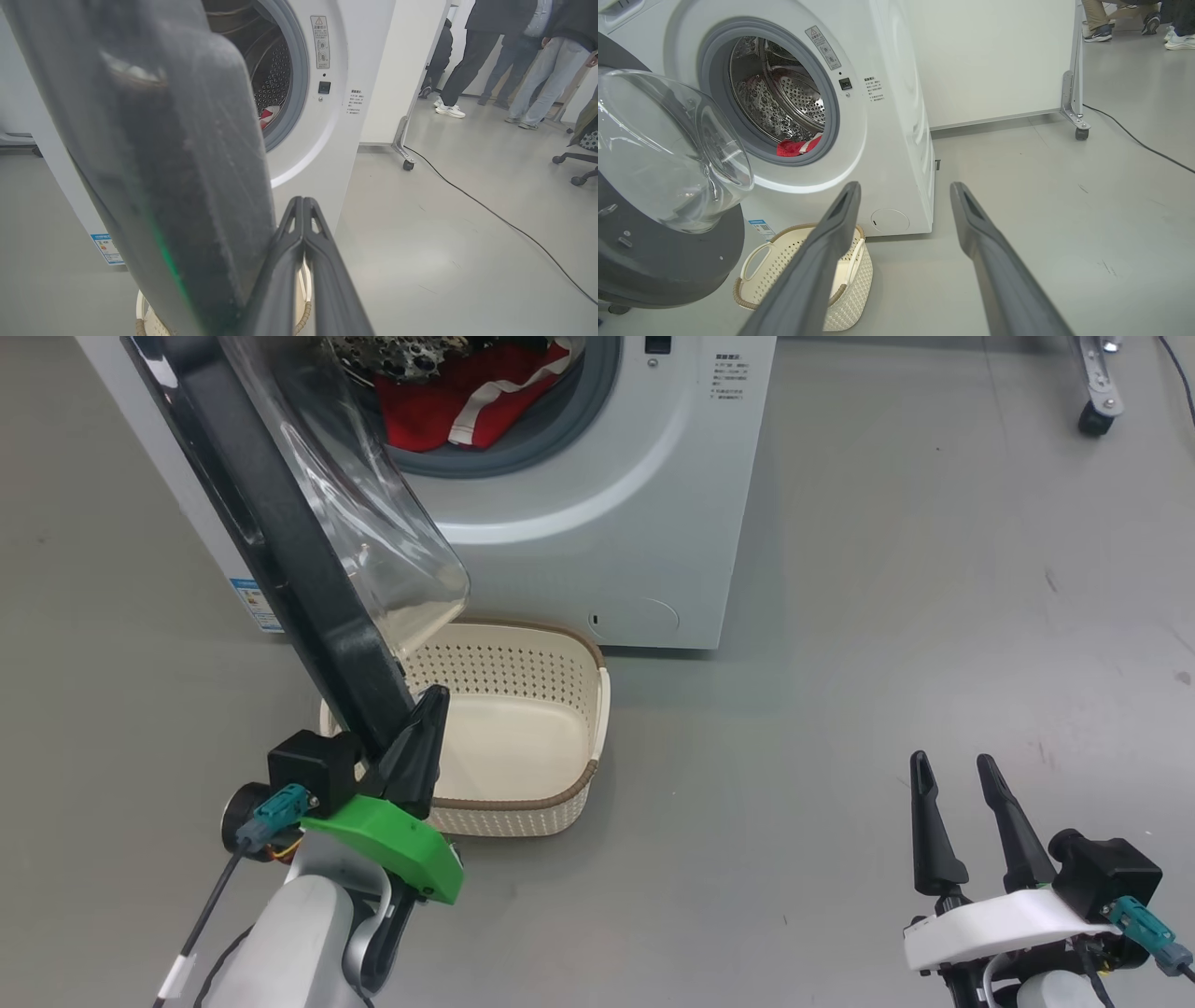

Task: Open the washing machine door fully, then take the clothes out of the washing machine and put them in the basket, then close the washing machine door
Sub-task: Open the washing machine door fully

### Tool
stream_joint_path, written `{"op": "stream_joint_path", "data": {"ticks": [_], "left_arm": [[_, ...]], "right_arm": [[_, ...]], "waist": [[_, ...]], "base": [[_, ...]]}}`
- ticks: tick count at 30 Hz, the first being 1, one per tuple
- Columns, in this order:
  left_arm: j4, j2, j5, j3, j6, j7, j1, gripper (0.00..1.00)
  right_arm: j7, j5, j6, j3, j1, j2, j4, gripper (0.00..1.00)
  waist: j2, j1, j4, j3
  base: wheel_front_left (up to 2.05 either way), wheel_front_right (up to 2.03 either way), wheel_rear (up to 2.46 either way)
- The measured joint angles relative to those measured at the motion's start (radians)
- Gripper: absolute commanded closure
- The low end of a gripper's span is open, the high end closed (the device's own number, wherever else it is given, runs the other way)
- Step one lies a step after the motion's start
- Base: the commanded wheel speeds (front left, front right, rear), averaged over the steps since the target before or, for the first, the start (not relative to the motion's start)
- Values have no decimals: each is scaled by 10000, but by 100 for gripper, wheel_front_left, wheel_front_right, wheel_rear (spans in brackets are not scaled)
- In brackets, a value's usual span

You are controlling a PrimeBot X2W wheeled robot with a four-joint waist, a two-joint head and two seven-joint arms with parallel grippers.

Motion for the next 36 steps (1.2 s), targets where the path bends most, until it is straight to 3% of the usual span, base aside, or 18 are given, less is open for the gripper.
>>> {"op": "stream_joint_path", "data": {"ticks": [22, 36], "left_arm": [[382, -52, -391, -153, 128, -445, -105, 100], [483, -44, -602, 357, 322, -667, -213, 100]], "right_arm": [[0, -165, 92, -61, 18, 10, 54, 0], [0, -270, 169, 15, 3, 8, 54, 0]], "waist": [[0, 0, 1787, 14], [0, 0, 2652, 295]], "base": [[0, 0, 0], [0, 0, 0]]}}
